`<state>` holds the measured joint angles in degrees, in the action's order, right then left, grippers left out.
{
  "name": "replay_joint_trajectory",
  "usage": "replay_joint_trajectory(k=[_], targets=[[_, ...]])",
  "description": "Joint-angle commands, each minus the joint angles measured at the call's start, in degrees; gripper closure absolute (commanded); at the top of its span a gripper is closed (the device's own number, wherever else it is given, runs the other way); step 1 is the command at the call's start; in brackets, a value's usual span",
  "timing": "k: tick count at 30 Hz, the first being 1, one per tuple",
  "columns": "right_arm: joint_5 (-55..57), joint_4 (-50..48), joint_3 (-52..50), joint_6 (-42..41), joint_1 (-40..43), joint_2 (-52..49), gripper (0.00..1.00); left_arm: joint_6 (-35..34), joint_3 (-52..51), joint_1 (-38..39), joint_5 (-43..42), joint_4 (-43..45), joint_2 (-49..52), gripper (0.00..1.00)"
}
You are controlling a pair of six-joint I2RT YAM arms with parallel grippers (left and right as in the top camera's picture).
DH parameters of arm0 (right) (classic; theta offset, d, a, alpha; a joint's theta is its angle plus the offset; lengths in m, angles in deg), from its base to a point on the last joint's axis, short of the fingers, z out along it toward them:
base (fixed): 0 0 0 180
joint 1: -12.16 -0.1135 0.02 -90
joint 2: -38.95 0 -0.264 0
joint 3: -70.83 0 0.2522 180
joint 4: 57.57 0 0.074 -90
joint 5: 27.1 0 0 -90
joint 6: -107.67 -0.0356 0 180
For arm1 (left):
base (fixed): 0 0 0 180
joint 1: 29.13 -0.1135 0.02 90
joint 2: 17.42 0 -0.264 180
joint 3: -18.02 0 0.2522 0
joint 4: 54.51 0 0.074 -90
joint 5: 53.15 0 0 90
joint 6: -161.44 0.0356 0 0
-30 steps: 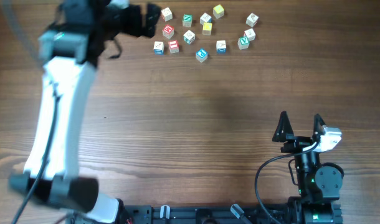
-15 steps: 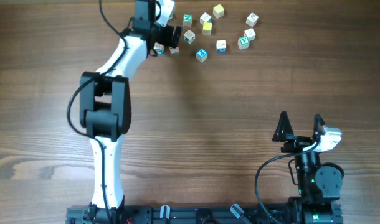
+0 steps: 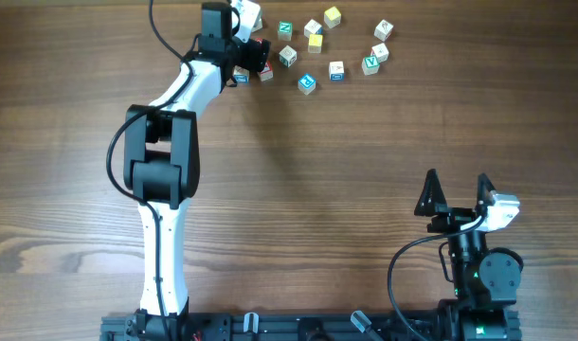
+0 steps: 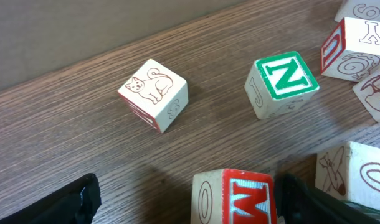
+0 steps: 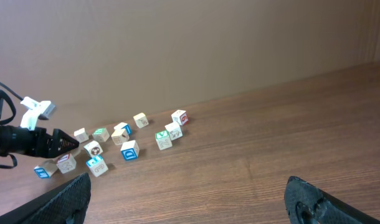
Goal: Form a tower
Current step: 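Reach the left gripper to the red-lettered block and grasp it, then carry the red block forward and set it down at table center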
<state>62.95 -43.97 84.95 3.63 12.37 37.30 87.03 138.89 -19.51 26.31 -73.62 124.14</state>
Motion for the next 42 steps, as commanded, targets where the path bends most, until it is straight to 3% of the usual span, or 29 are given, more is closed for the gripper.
replay_joint_trajectory(k=[1, 4, 14, 19, 22, 25, 32, 34, 39, 42], targets=[[0.35, -0.2, -0.07, 0.42, 0.31, 0.35, 0.0, 0.5, 0.59, -0.11, -1.6, 0.02, 1.25, 0.23], [0.35, -0.22, -0.07, 0.42, 0.31, 0.35, 0.0, 0.5, 0.59, -0.11, -1.62, 0.04, 1.29, 0.34], [0.35, -0.22, -0.07, 0.42, 0.31, 0.35, 0.0, 0.5, 0.59, -0.15, -1.57, 4.13, 3.85, 0.26], [0.35, -0.22, -0.07, 0.39, 0.31, 0.35, 0.0, 0.44, 0.59, -0.15, -1.57, 5.53, 4.52, 0.55], [0.35, -0.2, -0.07, 0.42, 0.31, 0.35, 0.0, -1.66, 0.59, -0.15, -1.57, 5.97, 3.15, 0.67], [0.35, -0.22, -0.07, 0.42, 0.31, 0.35, 0.0, -2.54, 0.59, -0.15, -1.57, 4.59, -1.84, 0.68], [0.35, -0.22, -0.07, 0.42, 0.31, 0.35, 0.0, -2.58, 0.59, -0.11, -1.6, -12.98, -23.21, 0.7], [0.35, -0.22, -0.07, 0.42, 0.31, 0.35, 0.0, -3.15, 0.59, 0.02, -1.6, -22.01, -31.87, 0.66], [0.35, -0.22, -0.07, 0.39, 0.31, 0.35, 0.01, -10.36, 0.59, 2.29, -1.62, -43.69, -47.91, 0.75], [0.35, -0.22, -0.07, 0.42, 0.31, 0.35, 0.0, -11.41, 0.59, 5.7, -1.6, -58.01, -51.15, 0.76]])
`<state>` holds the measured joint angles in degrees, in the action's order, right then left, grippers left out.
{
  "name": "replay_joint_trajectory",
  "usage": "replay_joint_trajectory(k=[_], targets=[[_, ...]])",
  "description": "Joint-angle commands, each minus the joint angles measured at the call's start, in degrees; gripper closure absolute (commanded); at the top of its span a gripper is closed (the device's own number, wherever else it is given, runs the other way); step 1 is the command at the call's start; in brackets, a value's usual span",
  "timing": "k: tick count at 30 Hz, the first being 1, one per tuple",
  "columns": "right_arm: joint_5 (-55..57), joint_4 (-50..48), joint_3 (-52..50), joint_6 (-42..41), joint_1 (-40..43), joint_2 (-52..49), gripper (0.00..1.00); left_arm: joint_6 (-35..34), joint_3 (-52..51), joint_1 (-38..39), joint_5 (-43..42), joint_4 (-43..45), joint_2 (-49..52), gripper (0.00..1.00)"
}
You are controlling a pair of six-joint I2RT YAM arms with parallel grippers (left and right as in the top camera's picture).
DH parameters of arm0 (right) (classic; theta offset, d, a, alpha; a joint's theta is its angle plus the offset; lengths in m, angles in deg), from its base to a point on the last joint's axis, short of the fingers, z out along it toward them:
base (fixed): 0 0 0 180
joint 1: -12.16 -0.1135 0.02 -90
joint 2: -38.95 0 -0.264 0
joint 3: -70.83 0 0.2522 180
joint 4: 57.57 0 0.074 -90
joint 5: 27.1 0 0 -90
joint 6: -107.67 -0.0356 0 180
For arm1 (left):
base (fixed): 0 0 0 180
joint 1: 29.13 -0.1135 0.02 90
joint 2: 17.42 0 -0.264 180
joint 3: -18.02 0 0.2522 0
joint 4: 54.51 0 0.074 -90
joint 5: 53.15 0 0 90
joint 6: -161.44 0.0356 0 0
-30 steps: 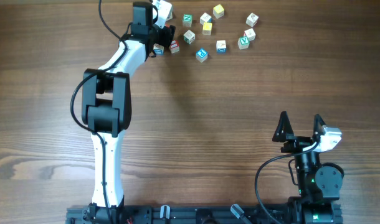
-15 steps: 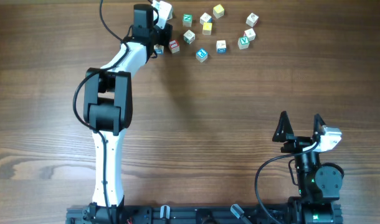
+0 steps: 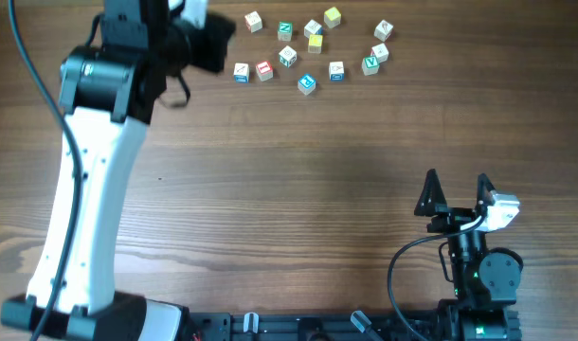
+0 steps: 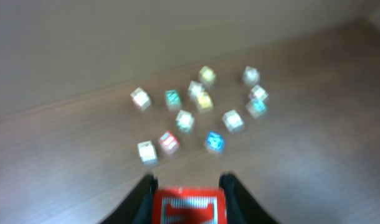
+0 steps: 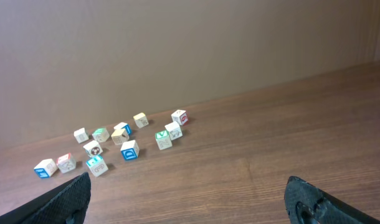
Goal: Form a tower
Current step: 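Carry the red block forward and set it down at table center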
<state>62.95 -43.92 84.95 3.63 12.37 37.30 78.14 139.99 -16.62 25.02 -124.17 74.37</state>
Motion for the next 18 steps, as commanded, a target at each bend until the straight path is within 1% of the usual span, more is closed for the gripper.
replay_joint_trajectory(k=[1, 2, 3, 5, 6, 7, 8, 10, 12, 14, 17, 18], targets=[[0.35, -0.26, -0.07, 0.42, 0.31, 0.35, 0.0, -2.54, -0.61, 3.78, -0.31, -10.91, -1.29, 0.78], [0.35, -0.24, -0.07, 0.42, 0.31, 0.35, 0.0, -2.91, -1.4, 5.07, -0.33, -13.4, -0.79, 0.79], [0.35, -0.26, -0.07, 0.39, 0.31, 0.35, 0.0, -2.95, -3.04, 6.32, -0.31, -14.03, -0.35, 0.78], [0.35, -0.26, -0.07, 0.42, 0.31, 0.35, 0.0, -2.91, -9.62, 9.03, -0.28, -10.73, 0.17, 0.79], [0.35, -0.26, -0.07, 0.42, 0.31, 0.35, 0.0, -2.89, -13.4, 9.92, -0.28, -7.65, 0.17, 0.79], [0.35, -0.26, -0.07, 0.42, 0.31, 0.35, 0.0, -2.93, -18.08, 10.82, -0.31, -3.41, 0.17, 0.79], [0.35, -0.26, -0.07, 0.44, 0.31, 0.35, 0.0, -2.93, -25.0, 11.85, -0.31, 3.58, 0.17, 0.79], [0.35, -0.26, -0.07, 0.42, 0.31, 0.35, 0.01, -2.89, -35.26, 13.05, -0.28, 15.02, 0.17, 0.79], [0.35, -0.26, -0.07, 0.42, 0.31, 0.35, 0.0, -2.89, -46.05, 13.27, -0.07, 28.35, 0.17, 0.78], [0.35, -0.26, -0.07, 0.42, 0.31, 0.35, 0.0, -2.91, -54.18, 13.09, -0.07, 38.91, 0.17, 0.78], [0.35, -0.24, -0.07, 0.39, 0.31, 0.35, 0.0, -2.86, -59.12, 13.11, 0.68, 45.35, 0.26, 0.79], [0.35, -0.24, -0.07, 0.39, 0.31, 0.35, 0.0, -2.89, -59.58, 13.16, 3.72, 45.7, 0.44, 0.8]])
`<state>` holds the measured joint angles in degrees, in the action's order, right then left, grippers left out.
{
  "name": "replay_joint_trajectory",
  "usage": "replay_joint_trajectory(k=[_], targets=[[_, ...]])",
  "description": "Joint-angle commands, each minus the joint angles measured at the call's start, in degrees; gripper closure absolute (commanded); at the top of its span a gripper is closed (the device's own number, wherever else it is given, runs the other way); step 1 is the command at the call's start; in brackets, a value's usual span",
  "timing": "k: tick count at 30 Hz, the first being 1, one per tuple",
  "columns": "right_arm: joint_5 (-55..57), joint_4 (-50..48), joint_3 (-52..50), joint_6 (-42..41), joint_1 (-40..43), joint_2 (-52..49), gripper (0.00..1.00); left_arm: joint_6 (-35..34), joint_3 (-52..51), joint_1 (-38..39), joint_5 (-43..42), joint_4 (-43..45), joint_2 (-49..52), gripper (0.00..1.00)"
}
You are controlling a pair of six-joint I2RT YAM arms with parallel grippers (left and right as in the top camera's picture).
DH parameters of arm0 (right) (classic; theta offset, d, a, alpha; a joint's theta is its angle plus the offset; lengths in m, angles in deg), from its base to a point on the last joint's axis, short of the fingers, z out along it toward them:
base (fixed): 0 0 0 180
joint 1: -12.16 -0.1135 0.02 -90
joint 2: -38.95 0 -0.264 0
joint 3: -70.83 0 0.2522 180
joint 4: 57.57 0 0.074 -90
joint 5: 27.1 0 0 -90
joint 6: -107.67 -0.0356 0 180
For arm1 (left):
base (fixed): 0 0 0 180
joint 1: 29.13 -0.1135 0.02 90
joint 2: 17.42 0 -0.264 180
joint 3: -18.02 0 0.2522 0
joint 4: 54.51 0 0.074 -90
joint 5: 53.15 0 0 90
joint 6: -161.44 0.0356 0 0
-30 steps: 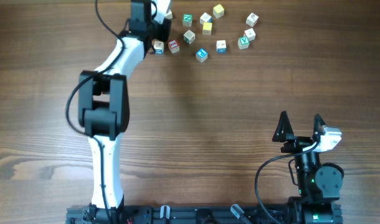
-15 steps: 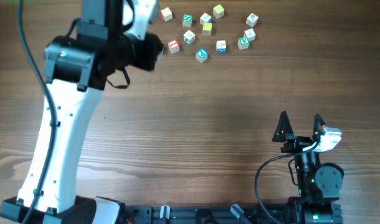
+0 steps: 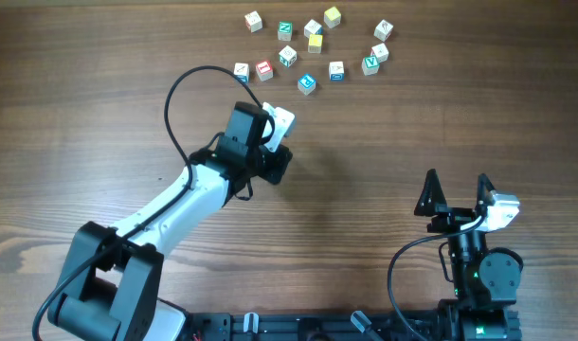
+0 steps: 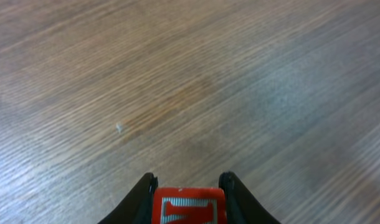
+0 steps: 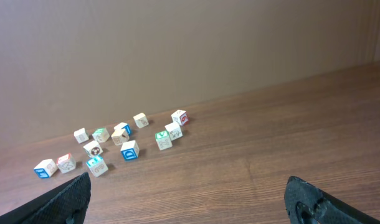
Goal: Form a tower
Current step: 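Carry the red block forward and set it down at table center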
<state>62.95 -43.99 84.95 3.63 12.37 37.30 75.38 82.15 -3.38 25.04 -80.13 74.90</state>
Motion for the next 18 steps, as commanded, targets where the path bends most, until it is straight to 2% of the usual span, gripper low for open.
replay_joint_trajectory(k=[1, 9, 12, 18], targets=[[0.35, -0.2, -0.07, 0.42, 0.31, 0.35, 0.0, -0.13, -1.81, -0.09, 5.16, 1.88, 0.28, 0.8], [0.35, -0.2, -0.07, 0.39, 0.31, 0.35, 0.0, -1.46, -1.84, -0.09, 5.84, 12.04, 10.86, 0.77], [0.35, -0.2, -0.07, 0.42, 0.31, 0.35, 0.0, -1.49, -1.84, -0.04, 0.9, 14.29, 10.88, 0.76], [0.35, -0.2, -0.07, 0.42, 0.31, 0.35, 0.0, -4.0, -1.84, 6.78, -0.07, 23.15, 11.04, 0.69]])
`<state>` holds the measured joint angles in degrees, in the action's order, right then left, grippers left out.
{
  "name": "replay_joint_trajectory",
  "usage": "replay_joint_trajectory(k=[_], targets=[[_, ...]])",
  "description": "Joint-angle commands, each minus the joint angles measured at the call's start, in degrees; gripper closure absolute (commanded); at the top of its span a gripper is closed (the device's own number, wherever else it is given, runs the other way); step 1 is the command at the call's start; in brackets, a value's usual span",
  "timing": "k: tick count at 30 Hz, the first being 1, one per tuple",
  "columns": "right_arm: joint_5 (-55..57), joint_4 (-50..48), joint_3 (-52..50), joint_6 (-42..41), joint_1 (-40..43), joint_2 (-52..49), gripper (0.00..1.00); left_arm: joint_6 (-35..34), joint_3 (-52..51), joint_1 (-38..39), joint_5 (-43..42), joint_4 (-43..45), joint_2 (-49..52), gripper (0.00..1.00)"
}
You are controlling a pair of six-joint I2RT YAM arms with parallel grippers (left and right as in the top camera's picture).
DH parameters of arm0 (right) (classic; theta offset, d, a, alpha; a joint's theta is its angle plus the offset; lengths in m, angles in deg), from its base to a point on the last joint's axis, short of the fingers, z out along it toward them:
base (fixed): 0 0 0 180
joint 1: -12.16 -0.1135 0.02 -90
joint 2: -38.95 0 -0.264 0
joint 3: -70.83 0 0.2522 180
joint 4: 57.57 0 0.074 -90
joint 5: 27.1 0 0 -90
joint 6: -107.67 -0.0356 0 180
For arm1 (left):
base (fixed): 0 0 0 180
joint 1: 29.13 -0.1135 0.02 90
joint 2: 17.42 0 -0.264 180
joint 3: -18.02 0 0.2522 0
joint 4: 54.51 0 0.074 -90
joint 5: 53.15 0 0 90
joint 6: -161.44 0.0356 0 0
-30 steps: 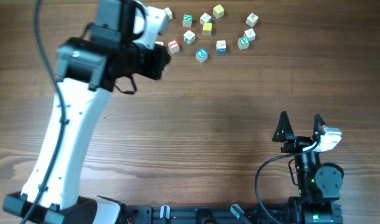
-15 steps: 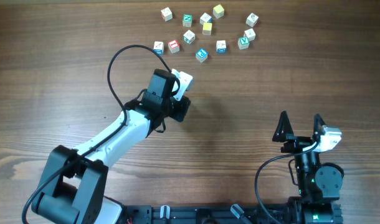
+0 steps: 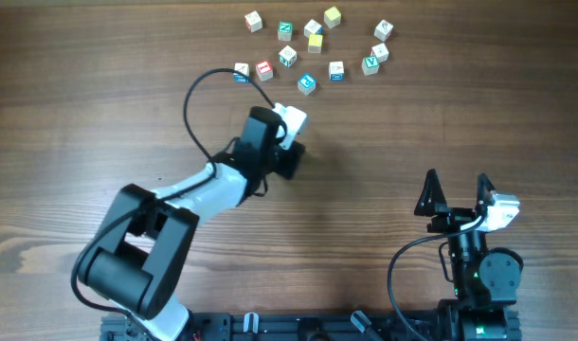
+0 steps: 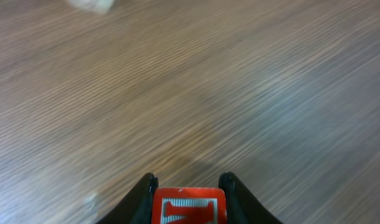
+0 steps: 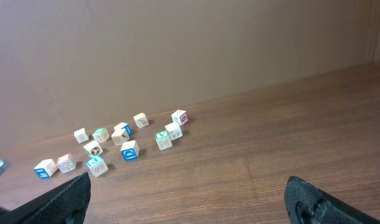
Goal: Form a tower
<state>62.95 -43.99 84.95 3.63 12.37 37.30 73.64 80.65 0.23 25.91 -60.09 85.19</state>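
My left gripper (image 4: 189,202) is shut on a red-faced letter block (image 4: 189,205), both black fingers pressed against its sides. In the overhead view the left gripper (image 3: 291,159) sits over bare wood near the table's middle, below the block cluster; the held block is hidden there under the wrist. Several loose letter blocks (image 3: 308,45) lie scattered along the far edge, also seen as the block cluster (image 5: 124,146) from the right wrist. My right gripper (image 5: 187,202) stands open and empty at the near right, shown as the right gripper (image 3: 456,194) overhead.
The wooden table (image 3: 412,123) stretches between the block cluster and both arms. A brown wall (image 5: 190,50) rises behind the far edge. The left arm's black cable (image 3: 199,90) loops above the table left of the gripper.
My left gripper, still shut on the red block, has shifted a little to the right and farther up the table. The right arm has not moved.
My left gripper was open at the far-left end of the cluster with the red M block between its fingers. Then it was shut on that block, raised high over the table. After that it was low over the table's middle, and now slightly farther right.
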Motion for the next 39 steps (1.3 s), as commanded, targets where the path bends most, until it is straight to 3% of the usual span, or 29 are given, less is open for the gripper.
replay_joint_trajectory(k=[1, 11, 18, 26, 30, 32, 35, 39], targets=[[0.35, -0.2, -0.07, 0.39, 0.31, 0.35, 0.0, -3.34, -0.28, 4.42, 0.15, 5.92, 1.38, 0.7], [0.35, -0.17, -0.07, 0.39, 0.31, 0.35, 0.0, -8.96, 5.66, 7.48, 1.7, 12.61, 9.94, 0.67], [0.35, -0.2, -0.07, 0.39, 0.31, 0.35, 0.0, -8.85, 6.67, 10.38, 6.8, 13.94, 11.87, 0.62], [0.35, -0.2, -0.07, 0.42, 0.31, 0.35, 0.0, -8.9, 7.34, 9.88, 6.78, 14.73, 10.32, 0.28], [0.35, -0.2, -0.07, 0.42, 0.31, 0.35, 0.0, -8.79, 13.18, 6.64, 6.8, 4.94, 0.46, 0.27], [0.35, -0.2, -0.07, 0.44, 0.31, 0.35, 0.0, -5.75, 20.7, 3.72, 6.78, -5.62, -4.68, 0.27], [0.35, -0.2, -0.07, 0.39, 0.31, 0.35, 0.0, -2.16, 35.95, 0.24, 9.73, -21.77, -5.05, 0.25], [0.35, -0.2, -0.07, 0.39, 0.31, 0.35, 0.0, -1.11, 48.89, -4.35, 9.77, -28.26, -0.76, 0.15]])
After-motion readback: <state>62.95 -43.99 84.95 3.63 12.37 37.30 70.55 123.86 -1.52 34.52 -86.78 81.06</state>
